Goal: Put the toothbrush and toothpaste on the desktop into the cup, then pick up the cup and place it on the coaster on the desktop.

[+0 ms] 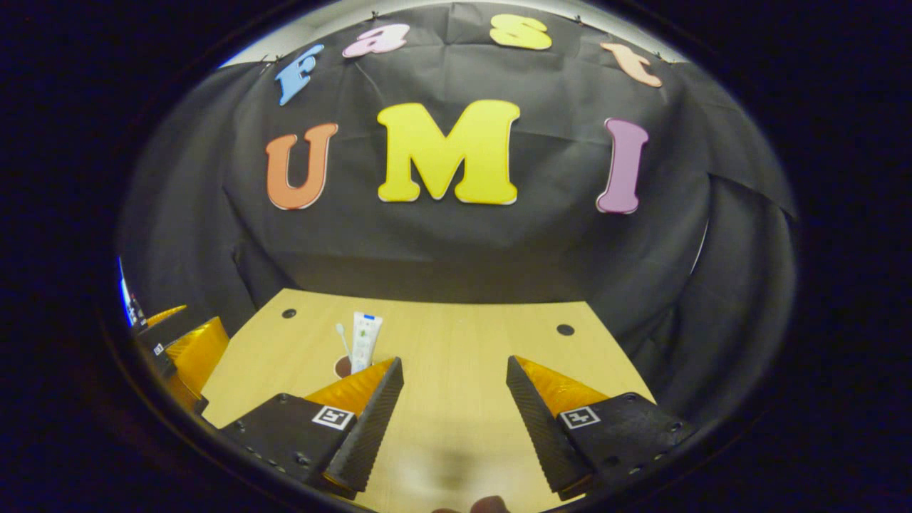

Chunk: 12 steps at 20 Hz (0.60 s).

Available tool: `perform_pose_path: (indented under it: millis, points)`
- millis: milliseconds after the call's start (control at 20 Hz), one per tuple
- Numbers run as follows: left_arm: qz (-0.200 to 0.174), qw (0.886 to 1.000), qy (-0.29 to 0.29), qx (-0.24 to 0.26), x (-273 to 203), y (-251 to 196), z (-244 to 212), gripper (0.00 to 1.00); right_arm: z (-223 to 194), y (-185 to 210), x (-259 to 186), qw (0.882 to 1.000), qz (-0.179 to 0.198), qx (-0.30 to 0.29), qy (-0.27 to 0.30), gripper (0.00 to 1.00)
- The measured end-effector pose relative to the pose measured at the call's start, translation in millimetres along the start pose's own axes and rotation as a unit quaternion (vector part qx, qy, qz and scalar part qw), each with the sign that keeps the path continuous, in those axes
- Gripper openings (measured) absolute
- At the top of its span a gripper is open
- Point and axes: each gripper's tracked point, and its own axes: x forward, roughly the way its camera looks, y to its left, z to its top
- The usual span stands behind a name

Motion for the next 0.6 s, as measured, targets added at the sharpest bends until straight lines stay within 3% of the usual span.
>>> perform_pose_path:
  millis: [600]
  points:
    - [-0.015, 1.0, -0.021, 0.004, -8.0, -14.4, 11.1, 0.98, 15.0, 7.7, -27.6, 0.998, 0.006, -0.014, -0.066, 0.9]
